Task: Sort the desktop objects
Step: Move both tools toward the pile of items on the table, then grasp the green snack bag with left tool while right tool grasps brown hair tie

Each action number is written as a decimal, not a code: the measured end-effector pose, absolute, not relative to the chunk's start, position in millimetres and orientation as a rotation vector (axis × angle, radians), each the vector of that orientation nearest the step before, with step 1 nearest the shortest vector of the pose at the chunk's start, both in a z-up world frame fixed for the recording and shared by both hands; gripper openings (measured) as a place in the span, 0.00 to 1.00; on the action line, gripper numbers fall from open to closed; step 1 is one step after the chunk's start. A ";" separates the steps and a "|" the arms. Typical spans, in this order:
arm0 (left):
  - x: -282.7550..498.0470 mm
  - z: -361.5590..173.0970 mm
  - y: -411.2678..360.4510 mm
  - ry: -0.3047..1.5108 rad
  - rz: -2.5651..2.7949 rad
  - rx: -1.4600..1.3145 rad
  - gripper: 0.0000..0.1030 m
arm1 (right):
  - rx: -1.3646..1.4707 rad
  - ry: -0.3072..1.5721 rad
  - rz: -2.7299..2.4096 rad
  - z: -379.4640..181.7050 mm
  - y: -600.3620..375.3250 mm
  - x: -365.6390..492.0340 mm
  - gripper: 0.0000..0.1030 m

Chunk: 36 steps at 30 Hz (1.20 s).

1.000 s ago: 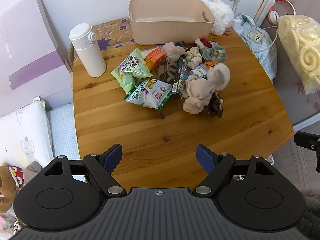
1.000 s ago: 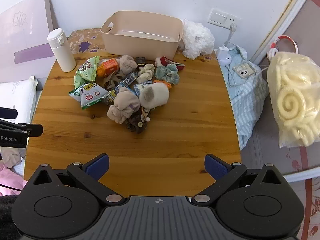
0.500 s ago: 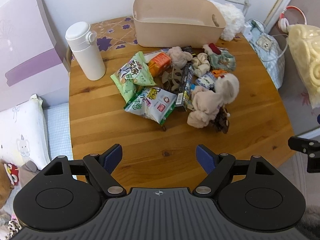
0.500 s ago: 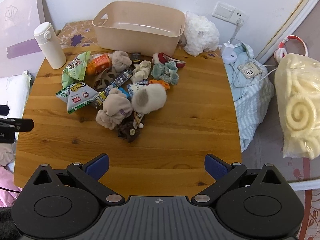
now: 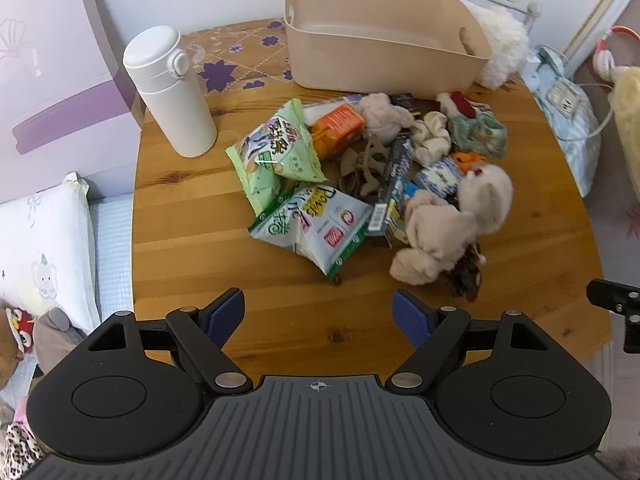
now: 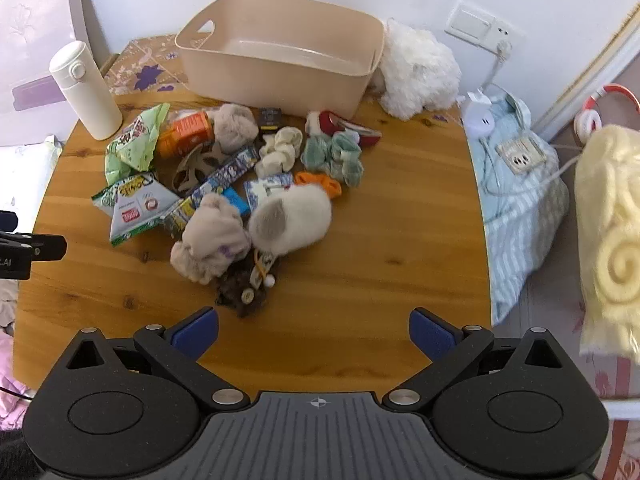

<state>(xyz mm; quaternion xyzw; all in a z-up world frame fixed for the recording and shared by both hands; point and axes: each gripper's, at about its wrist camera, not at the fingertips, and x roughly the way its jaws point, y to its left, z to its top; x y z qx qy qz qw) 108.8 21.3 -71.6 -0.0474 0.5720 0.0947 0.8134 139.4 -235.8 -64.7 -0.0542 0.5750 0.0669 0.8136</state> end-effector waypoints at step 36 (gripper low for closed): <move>205.5 -185.0 38.7 1.218 0.190 0.118 0.79 | 0.133 1.373 0.188 -213.8 -210.5 213.8 0.90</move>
